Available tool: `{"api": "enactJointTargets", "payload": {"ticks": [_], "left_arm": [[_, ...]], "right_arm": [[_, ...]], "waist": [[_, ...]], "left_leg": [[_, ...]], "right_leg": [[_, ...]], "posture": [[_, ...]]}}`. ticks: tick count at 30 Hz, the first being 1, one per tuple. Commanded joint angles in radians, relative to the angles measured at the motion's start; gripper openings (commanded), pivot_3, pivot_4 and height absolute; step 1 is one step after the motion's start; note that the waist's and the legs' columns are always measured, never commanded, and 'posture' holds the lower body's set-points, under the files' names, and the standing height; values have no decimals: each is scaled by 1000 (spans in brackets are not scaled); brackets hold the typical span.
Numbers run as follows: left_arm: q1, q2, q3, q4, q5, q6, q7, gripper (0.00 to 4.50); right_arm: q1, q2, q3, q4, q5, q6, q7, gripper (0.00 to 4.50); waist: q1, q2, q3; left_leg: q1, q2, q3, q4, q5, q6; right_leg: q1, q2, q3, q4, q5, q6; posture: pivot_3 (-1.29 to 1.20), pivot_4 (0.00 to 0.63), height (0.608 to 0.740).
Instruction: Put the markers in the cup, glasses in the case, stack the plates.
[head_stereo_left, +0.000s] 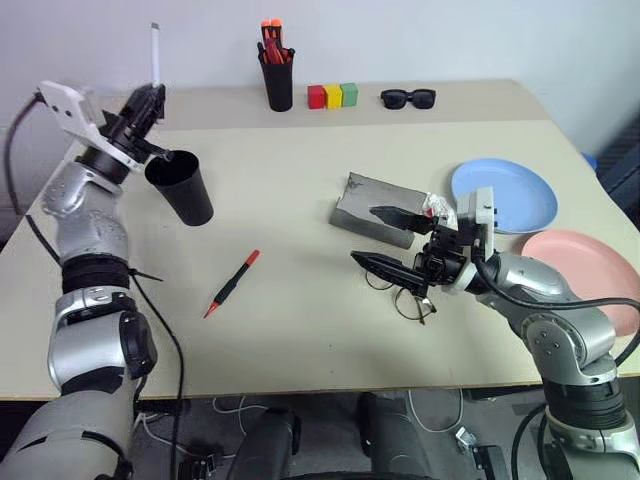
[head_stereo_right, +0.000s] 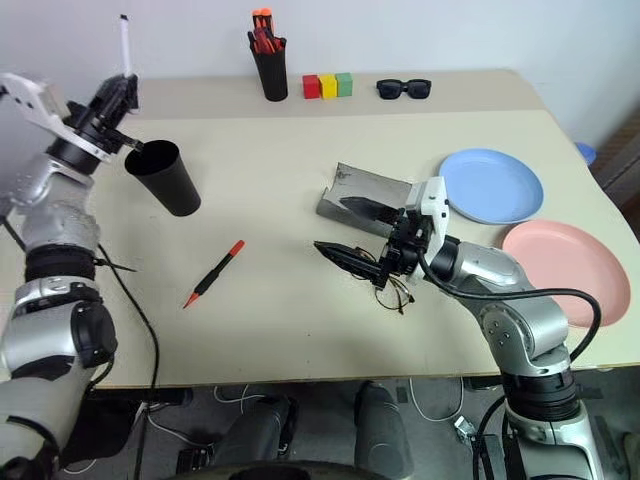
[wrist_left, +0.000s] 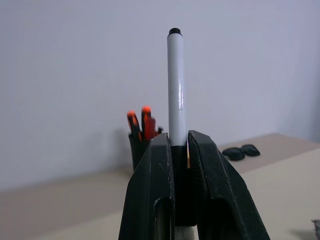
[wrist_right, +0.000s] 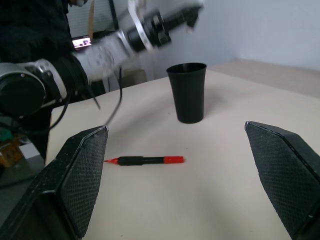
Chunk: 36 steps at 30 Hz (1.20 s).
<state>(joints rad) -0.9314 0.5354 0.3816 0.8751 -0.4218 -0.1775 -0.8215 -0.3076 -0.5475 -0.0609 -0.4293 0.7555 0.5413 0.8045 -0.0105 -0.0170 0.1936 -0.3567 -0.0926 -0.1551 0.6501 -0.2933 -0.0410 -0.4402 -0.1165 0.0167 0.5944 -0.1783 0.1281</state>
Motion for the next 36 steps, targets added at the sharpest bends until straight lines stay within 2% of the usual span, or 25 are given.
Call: {"api": "enactJointTargets", "payload": {"ticks": [1, 6, 19, 22, 28, 32, 36], "left_arm": [[-19, 0, 55, 50, -20, -65, 51, 35], [36, -1, 61, 58, -4, -136, 76, 35], [108, 0, 45, 28, 7, -150, 82, 35], [108, -2, 37, 33, 17, -162, 85, 1303], [110, -10, 28, 11, 15, -158, 74, 4477], [136, -10, 7, -108, -6, -74, 39, 4477], [276, -2, -61, -531, -139, 252, -10, 4477]], "right_arm": [[-7, 3, -22, -29, -11, -31, -10, 4500], [14, -5, -31, -39, -15, -43, -14, 4500], [-13, 7, -8, -15, -44, -72, -4, 4500], [-16, 7, -8, -12, -47, -76, -1, 4500], [-10, 10, -4, -12, -57, -88, -3, 4500], [-7, 12, -5, -13, -64, -93, -1, 4500], [-6, 7, -17, -4, -61, -94, 9, 4500]], "waist": [[-5, 0, 0], [-3, 0, 0], [-1, 0, 0], [-1, 0, 0], [-1, 0, 0], [-2, 0, 0], [-5, 0, 0]], "left_leg": [[0, 0, 0, 0, 0, 0], [0, 0, 0, -1, 0, 0], [0, 0, 0, 0, 0, 0], [0, 0, 0, 0, 0, 0], [0, 0, 0, 0, 0, 0], [0, 0, 0, 0, 0, 0], [0, 1, 0, 0, 0, 0]], "right_leg": [[0, 0, 0, 0, 0, 0], [-1, 0, 0, 1, 0, 0], [-1, 0, 0, 1, 0, 0], [-1, 0, 0, 1, 0, 0], [-1, 0, 0, 1, 0, 0], [-1, 0, 0, 1, 0, 0], [-1, 0, 1, 1, 0, 0]], "posture": [[0, 150, 740], [0, 150, 740], [0, 150, 740], [0, 150, 740], [0, 150, 740], [0, 150, 740], [0, 150, 740]]}}
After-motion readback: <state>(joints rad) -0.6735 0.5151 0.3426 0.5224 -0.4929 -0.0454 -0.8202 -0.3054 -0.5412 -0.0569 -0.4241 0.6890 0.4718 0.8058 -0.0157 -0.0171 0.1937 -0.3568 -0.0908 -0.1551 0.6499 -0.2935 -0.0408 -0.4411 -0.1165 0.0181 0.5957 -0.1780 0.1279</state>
